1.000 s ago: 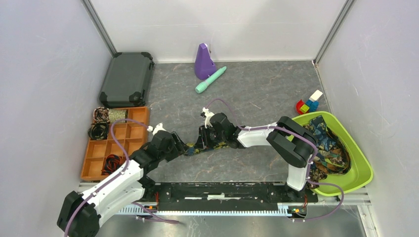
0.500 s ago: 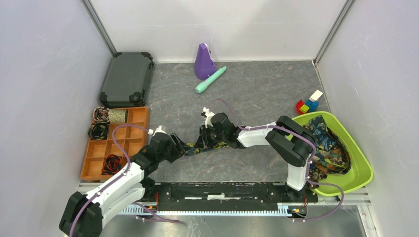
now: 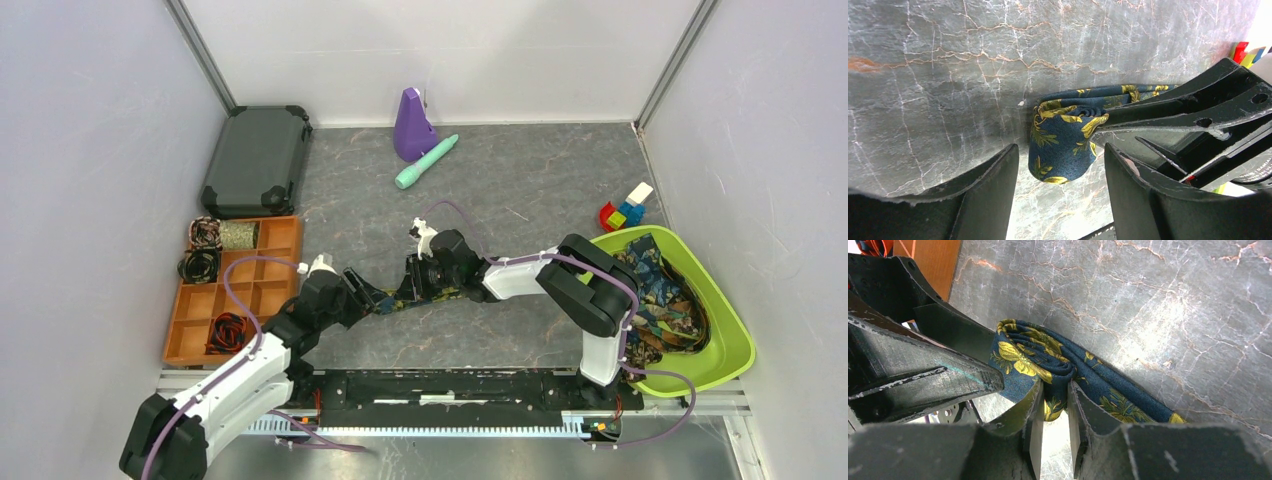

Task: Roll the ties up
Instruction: Roll the tie at the center of the board.

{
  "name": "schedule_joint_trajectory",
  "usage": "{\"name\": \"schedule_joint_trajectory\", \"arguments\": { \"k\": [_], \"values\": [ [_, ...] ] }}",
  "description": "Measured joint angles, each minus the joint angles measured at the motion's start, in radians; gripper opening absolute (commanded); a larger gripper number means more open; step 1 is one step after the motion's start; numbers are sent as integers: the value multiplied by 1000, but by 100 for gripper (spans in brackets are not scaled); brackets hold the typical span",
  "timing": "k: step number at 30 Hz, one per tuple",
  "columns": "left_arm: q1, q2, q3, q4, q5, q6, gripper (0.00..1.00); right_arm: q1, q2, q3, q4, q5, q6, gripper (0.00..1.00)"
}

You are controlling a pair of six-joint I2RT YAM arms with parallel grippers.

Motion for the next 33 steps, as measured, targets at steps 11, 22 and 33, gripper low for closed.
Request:
{"name": "schedule_joint_trajectory", "arguments": {
  "k": [11,22,33],
  "values": [
    [4,44,-27,73,-3,-25,67,-9,3,-6,9,-15,0,26],
    [5,102,-52,180,10,-35,60,-16,13,-11,35,-35,1,26],
    [6,186,-58,278,39,-35,37,-19,18,-12,45,-35,8,26]
  ]
}}
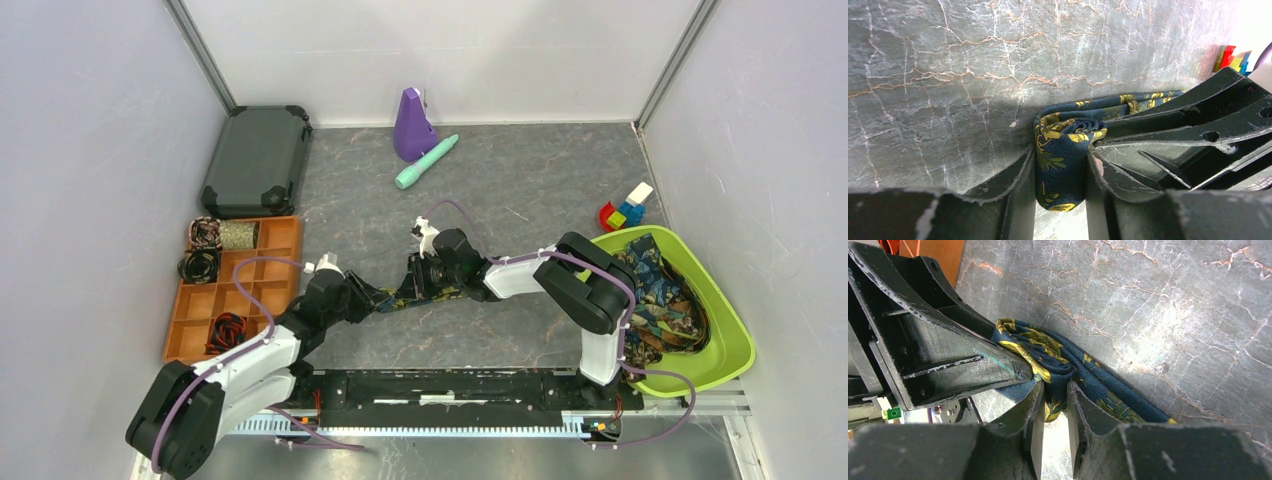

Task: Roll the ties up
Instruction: Roll the tie at the center of the board.

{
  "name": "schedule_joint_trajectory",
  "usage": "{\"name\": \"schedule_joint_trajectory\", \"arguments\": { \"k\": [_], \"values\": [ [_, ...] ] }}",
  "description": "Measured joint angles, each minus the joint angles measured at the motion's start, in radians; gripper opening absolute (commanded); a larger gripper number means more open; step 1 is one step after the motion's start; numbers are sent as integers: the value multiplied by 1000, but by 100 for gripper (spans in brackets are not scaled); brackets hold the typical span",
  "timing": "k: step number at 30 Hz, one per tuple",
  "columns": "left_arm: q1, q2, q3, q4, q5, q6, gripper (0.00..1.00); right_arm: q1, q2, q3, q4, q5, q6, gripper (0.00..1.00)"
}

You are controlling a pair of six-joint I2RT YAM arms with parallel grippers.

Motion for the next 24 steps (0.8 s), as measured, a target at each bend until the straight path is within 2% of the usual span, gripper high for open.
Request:
{"name": "schedule_joint_trajectory", "arguments": {
  "k": [2,7,10,14,24],
  "values": [
    [0,0,0,1,0,0,35,0,0,0,1,0,0,30],
    [0,-11,21,-50,-11,10,34,-2,0,0,-11,7,-2,49],
    [-1,-27,41,-101,-19,31,34,-3,-3,11,-30,4,-5,53],
    [-1,-42,69,-173,-31,66,34,-3,-23,38,-111,19,-29,52],
    [-1,-45,148,-327,-103,147,34,-4,-73,43,-228,53,-62,36]
  ]
}}
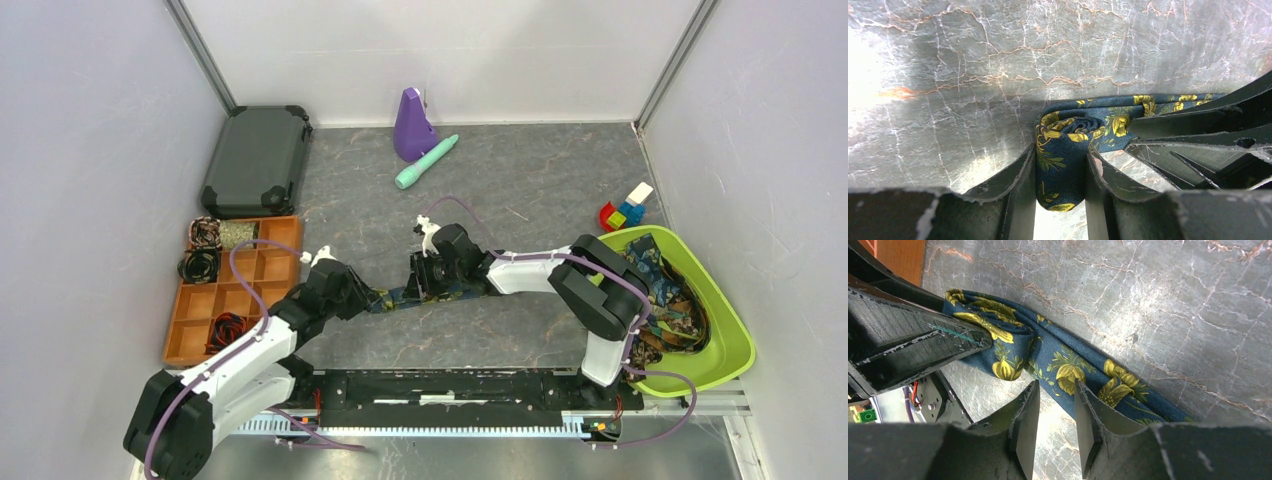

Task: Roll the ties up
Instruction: Roll the tie at the center of the board.

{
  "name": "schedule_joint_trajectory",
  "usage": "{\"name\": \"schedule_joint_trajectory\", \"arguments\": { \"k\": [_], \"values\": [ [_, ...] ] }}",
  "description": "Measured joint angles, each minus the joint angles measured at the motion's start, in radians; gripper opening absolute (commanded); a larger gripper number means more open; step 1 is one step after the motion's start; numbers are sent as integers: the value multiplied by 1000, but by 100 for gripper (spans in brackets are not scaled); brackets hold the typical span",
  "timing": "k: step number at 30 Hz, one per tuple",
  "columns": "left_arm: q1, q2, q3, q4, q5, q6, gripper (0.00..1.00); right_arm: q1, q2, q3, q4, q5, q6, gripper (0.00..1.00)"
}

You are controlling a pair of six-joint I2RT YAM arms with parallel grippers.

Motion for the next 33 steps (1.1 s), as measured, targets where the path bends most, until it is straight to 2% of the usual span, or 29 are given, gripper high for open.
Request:
{"name": "schedule_joint_trajectory", "arguments": {
  "k": [5,15,23,33],
  "values": [
    [-1,17,38,-53,-26,39,34,17,1,15,-19,0,-3,31],
    [-8,59,96,-117,-58,89,33,45,47,107,-21,-1,-2,26],
    [-16,74,125,-164,-86,121,33,66,154,171,-13,-7,14,26],
    [-38,100,167,-219,-138,142,33,70,172,189,1,-23,8,26]
  ]
}}
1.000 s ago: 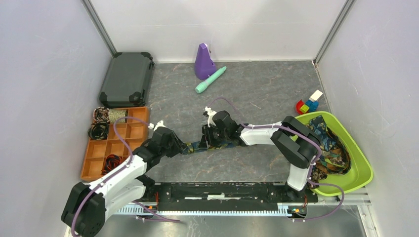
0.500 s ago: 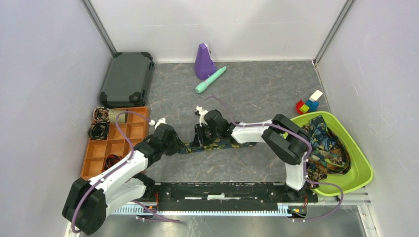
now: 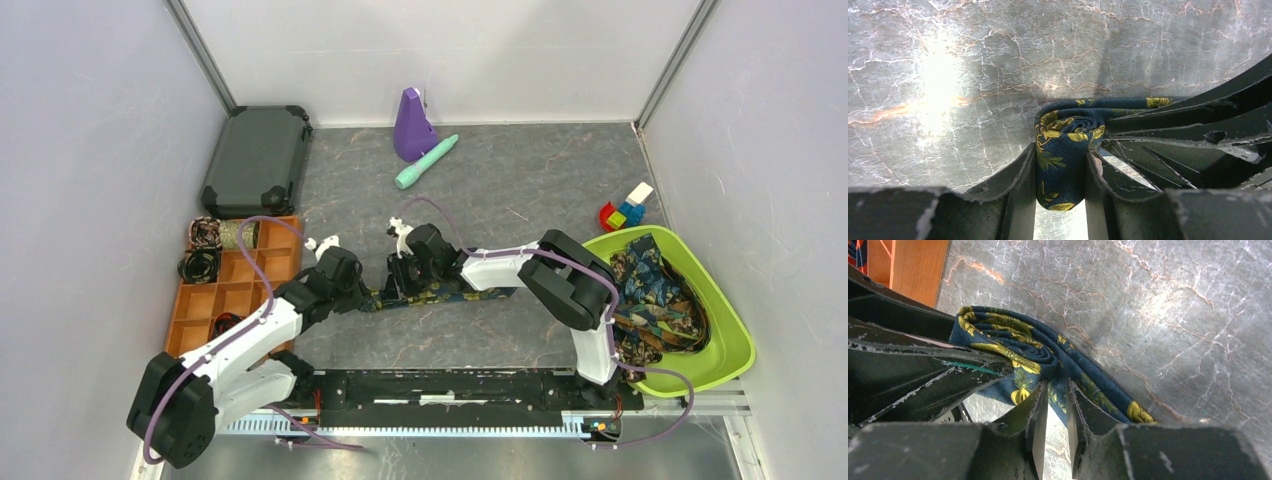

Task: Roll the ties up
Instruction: Roll the tie at the center of the board.

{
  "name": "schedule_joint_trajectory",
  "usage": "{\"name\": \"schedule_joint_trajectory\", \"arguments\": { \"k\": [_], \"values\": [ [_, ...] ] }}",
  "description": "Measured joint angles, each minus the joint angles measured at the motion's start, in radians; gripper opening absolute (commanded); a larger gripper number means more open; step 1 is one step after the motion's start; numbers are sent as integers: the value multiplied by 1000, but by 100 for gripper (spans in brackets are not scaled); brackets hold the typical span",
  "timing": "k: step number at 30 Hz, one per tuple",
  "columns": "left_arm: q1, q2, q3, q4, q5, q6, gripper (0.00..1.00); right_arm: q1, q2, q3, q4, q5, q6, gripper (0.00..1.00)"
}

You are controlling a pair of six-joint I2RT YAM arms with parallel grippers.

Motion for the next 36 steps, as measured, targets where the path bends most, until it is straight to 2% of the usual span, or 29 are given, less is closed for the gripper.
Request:
{"name": "schedule_joint_trajectory", "arguments": {
  "k": [12,20,28,36],
  "values": [
    [-35,60,64,-64,-64,37,33,-36,-141,-93,-31,19,-53,26],
    [-80,103,103,-94,-117,53,33,-52,-144,-150,-21,33,-71,25],
    [-158,151,159,-151,-195,53,32,-52,-150,-227,102,34,-45,24],
    [-226,247,229,-193,-276,53,32,-52,-175,-264,124,41,-20,24]
  ]
}}
